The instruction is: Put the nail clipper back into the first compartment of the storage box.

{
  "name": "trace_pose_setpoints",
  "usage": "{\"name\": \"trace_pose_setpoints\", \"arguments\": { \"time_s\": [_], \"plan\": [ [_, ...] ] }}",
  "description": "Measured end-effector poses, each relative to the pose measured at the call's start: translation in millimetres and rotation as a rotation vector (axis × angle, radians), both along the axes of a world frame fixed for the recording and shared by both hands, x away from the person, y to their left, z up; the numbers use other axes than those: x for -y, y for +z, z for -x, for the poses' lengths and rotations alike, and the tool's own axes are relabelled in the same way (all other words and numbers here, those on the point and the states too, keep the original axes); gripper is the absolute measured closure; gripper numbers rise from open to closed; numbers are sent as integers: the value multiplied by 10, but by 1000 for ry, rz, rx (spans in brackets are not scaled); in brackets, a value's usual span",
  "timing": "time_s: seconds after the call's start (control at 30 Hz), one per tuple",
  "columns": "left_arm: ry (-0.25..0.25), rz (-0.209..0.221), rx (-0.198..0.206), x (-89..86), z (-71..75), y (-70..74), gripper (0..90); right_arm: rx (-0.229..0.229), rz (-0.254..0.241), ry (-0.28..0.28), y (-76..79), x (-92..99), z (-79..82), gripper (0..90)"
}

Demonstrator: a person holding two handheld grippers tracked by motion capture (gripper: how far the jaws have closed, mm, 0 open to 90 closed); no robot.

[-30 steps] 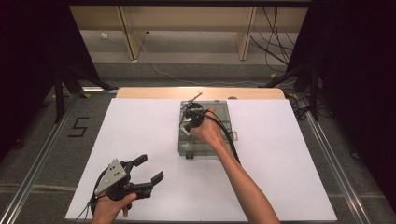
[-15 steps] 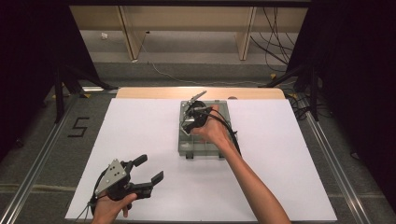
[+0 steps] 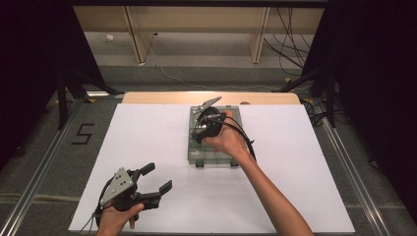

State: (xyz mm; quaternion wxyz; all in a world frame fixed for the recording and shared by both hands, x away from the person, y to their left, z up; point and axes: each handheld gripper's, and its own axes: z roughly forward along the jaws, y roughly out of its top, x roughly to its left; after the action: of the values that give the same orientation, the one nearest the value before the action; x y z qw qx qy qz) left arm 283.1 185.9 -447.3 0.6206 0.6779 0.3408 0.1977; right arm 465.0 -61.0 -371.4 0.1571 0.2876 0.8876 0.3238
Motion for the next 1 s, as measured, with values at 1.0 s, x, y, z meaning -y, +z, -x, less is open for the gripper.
{"name": "trace_pose_setpoints", "arguments": {
  "time_s": [1.0],
  "plan": [
    [0, -9, -2, -1, -5, -6, 158, 87, -61, 60, 67, 228, 400, 292]
  ]
}}
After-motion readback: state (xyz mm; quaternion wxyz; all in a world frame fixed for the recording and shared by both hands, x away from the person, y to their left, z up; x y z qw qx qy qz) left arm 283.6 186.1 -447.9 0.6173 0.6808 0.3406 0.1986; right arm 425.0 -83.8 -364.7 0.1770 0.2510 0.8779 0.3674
